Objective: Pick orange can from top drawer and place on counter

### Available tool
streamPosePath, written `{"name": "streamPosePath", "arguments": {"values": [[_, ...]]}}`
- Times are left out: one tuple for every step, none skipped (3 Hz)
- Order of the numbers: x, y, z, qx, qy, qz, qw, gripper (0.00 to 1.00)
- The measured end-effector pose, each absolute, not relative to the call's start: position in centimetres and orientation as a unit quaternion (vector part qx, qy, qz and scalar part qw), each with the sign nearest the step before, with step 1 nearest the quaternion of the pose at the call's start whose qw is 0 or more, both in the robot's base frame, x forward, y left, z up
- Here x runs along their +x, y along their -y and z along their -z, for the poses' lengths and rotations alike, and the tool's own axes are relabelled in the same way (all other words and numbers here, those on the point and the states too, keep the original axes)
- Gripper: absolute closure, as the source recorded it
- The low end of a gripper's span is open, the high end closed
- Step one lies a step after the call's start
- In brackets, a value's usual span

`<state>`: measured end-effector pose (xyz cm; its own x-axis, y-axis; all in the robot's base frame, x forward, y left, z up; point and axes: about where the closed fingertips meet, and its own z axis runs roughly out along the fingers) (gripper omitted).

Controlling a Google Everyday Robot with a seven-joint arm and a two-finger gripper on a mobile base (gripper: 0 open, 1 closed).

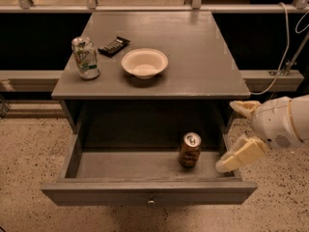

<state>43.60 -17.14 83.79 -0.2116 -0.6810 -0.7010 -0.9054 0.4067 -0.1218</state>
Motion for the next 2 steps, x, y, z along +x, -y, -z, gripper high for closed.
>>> {"name": "streamPosePath", "arguments": {"values": [[43.7,16.4,-82.5,-0.521,-0.753,-0.173,0.363,0.0],[45.0,15.2,-79.0,-0.5,-0.737,-0.182,0.416,0.0]]}}
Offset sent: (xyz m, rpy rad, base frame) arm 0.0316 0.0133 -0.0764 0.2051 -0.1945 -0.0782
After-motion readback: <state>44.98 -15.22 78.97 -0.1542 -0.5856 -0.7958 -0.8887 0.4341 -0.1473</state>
